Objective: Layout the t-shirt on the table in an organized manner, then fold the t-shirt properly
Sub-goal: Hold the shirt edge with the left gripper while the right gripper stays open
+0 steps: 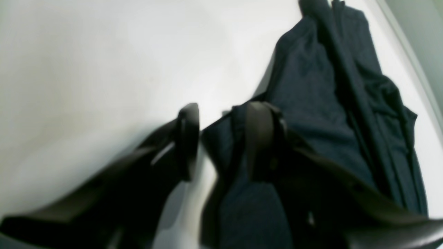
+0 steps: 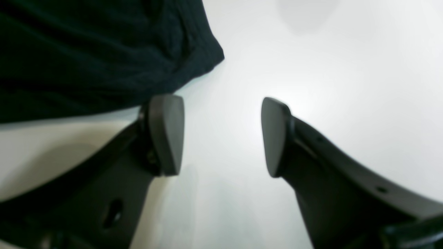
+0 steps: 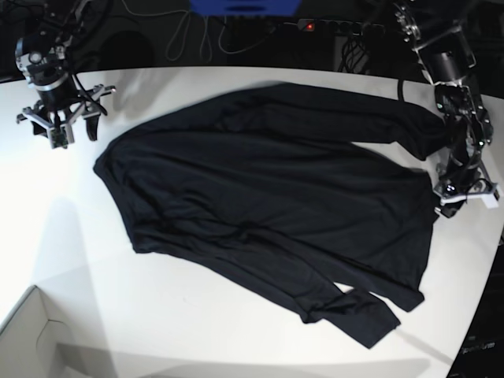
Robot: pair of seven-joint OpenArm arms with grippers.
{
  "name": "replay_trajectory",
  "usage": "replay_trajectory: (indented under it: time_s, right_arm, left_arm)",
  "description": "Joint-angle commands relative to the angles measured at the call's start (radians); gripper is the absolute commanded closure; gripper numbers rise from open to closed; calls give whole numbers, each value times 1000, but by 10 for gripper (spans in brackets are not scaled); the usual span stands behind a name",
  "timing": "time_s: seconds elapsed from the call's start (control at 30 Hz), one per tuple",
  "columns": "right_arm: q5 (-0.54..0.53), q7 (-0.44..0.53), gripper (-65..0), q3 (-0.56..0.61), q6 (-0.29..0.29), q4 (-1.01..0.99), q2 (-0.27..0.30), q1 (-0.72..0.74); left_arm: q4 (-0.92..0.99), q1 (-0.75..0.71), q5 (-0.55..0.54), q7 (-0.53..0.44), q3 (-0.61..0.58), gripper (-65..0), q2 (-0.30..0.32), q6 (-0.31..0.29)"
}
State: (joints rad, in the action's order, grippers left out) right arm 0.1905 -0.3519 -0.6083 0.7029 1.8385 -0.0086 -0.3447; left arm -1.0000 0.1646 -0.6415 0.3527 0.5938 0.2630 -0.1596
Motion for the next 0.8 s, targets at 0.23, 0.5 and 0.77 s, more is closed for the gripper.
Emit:
replay_trajectory:
  time_s: [0.23, 0.5, 0.77]
  right_arm:
    - [-15, 23, -352, -9, -5, 16, 9, 0]
    - [-13, 21, -352, -9, -5, 16, 9, 3]
    - [-12, 21, -352, -5, -5, 14, 9, 8]
  left_arm:
    - [79, 112, 55, -31, -79, -217, 19, -8]
    - [80, 129, 58, -33, -76, -217, 22, -8]
    - [66, 115, 61, -33, -42, -216, 20, -8]
